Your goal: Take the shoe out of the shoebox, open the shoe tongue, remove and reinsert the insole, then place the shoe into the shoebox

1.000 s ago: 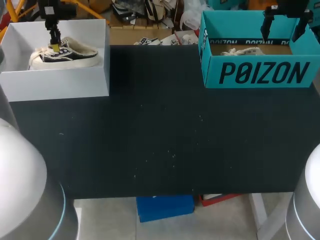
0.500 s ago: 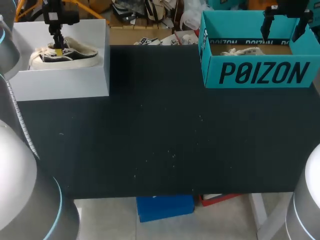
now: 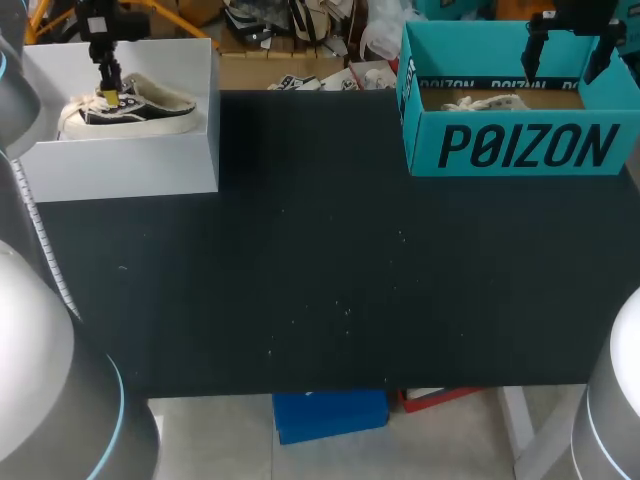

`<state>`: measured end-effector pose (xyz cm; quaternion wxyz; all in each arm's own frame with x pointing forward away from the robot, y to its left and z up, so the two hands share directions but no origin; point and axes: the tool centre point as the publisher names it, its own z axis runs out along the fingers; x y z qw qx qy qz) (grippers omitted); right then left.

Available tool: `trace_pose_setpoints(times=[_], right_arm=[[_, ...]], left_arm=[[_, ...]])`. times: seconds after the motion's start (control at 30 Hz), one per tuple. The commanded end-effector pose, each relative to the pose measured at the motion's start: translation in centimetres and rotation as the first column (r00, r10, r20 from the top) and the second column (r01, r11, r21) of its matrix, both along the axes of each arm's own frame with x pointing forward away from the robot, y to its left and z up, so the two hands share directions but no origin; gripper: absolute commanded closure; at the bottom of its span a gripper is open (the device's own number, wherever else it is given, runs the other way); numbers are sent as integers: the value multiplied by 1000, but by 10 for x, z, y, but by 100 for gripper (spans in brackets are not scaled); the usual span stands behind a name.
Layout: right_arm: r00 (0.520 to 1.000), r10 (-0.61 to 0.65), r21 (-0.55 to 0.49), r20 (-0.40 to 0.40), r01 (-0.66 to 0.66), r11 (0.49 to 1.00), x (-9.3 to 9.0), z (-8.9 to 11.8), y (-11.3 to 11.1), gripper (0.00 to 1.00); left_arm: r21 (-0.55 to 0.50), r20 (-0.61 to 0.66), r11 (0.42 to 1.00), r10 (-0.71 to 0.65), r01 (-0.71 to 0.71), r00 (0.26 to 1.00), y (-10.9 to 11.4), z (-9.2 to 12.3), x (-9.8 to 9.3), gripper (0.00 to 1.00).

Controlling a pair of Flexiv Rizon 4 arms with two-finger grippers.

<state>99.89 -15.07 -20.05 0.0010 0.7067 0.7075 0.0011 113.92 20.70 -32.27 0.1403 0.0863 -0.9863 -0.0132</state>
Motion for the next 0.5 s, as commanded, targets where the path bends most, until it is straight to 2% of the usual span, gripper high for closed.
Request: trace_pose_setpoints(times=[0.03,0.37,0.5], right_arm=[[1000,-1,0,-1,1,1000,0,0,0,0],[1000,-1,0,-1,1,1000,0,0,0,0],[1000,-1,0,-1,1,1000,0,0,0,0]], left_arm=[[13,-30,1000,-11,12,999,3,-10,9,28],[5,-28,1000,-6,6,1000,3,-21,16,21],[7,-27,1000,-11,11,1000,3,-24,18,24]])
